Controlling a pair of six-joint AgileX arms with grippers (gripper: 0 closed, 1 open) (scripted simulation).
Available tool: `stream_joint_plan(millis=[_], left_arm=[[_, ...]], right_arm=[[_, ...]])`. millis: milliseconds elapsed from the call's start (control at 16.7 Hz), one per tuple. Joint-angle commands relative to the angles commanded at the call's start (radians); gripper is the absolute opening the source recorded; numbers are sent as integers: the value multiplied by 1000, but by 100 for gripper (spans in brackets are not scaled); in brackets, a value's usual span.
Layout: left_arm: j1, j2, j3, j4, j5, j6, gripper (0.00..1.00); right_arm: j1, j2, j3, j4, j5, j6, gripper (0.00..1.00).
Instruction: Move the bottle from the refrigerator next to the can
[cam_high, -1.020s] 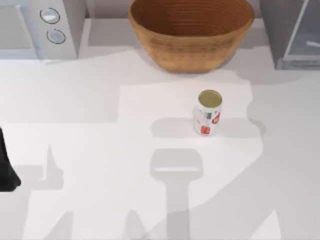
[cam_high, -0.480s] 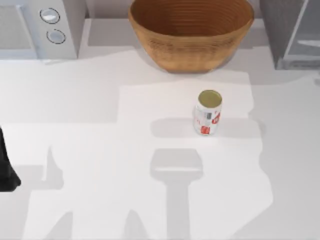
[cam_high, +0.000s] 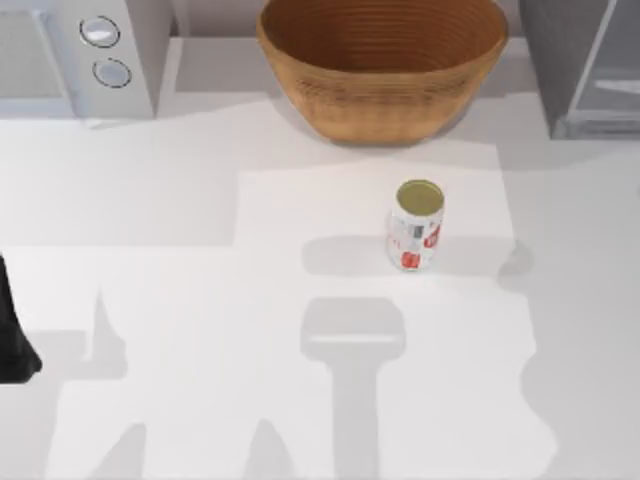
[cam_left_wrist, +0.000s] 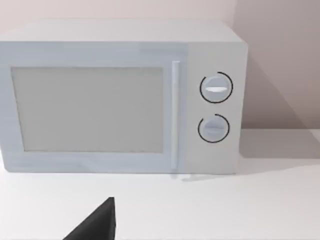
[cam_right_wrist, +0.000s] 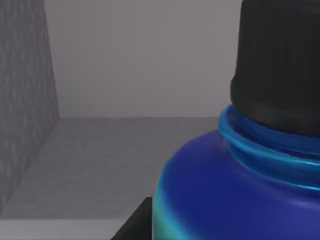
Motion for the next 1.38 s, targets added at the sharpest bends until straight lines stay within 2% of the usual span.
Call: stream_joint_plan(millis=[180,360,780,960,1080,1380], left_arm=[[0,0,0,0,0,0,100],[0,0,0,0,0,0,100],[0,0,0,0,0,0,100],[0,0,0,0,0,0,100],[0,0,0,0,0,0,100],[0,0,0,0,0,0,100]], right_arm=[[20,14,-1,11,16,2,0],[117,62,-34,88,113,4,0],[543,191,-176,359,543,13,0],[667,216,-226,441,668,16,0],[697,220,-240,462,698,17,0],[695,219,-238,460,696,18,0]])
